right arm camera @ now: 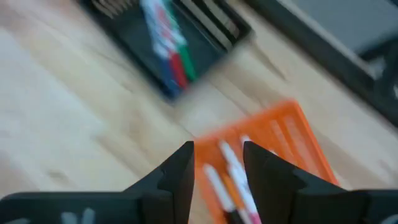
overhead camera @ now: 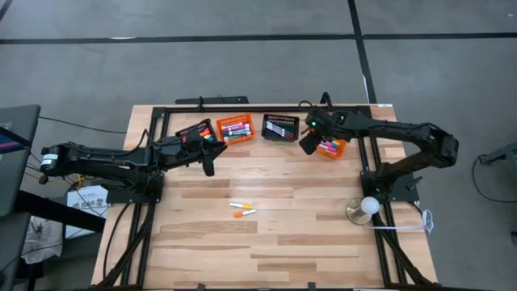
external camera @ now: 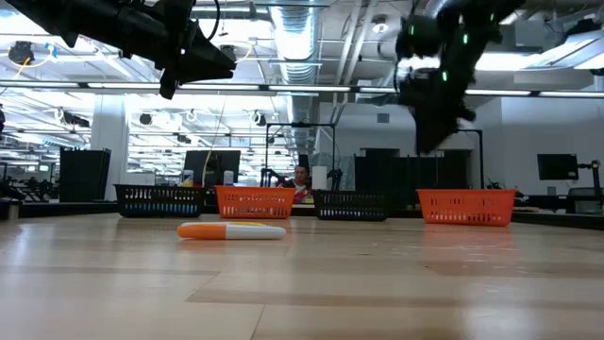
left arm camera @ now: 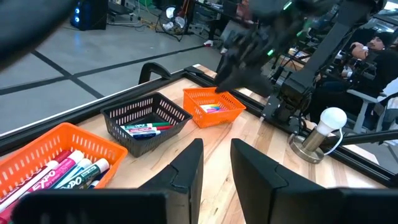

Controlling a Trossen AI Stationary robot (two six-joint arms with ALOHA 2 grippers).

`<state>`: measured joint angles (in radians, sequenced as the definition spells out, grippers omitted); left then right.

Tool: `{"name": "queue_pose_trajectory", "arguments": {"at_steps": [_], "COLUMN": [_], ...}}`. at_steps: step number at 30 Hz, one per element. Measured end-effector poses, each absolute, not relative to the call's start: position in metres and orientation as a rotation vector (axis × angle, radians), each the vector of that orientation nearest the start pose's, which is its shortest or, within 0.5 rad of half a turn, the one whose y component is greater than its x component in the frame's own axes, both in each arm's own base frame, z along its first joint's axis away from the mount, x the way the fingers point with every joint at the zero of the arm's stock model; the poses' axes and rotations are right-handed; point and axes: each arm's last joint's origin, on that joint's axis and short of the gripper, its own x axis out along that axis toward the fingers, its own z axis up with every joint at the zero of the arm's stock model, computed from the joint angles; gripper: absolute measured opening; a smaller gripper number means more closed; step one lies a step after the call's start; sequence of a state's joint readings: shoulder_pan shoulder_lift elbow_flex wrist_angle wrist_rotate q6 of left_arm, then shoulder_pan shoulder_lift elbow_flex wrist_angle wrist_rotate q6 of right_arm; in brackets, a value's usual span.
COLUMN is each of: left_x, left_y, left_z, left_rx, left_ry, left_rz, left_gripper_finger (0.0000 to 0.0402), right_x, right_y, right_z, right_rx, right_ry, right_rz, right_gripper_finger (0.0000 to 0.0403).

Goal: Pick & Place Markers
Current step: Put the yellow small highlighter pen into the left orange bin

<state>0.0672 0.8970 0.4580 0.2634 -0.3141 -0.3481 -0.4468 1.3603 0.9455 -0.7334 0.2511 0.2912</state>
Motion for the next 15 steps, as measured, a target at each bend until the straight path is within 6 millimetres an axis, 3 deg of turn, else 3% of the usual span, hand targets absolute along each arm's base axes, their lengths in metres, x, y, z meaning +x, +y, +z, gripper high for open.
{"name": "queue_pose_trajectory", "arguments": {"at_steps": [7,15], "left_x": [0.195,0.195], "left_y": [0.022,0.022], "left_z": [0.243,0.243], "left_rx": [-0.321,-0.321], "left_ry": [0.108,0.108], "left_rz": [0.406,0.406], "left_gripper_finger": [0.0081,0.0081], "right_x": [0.232,0.229], "right_y": [-0.074,-0.008], "right_z": [0.287,0.313], "right_rx": [0.261,0.213], "right_ry": [0.863,0.725], "right_rz": [-0.594,-0.229], "right_gripper_finger": [0.0115,0.0114]}}
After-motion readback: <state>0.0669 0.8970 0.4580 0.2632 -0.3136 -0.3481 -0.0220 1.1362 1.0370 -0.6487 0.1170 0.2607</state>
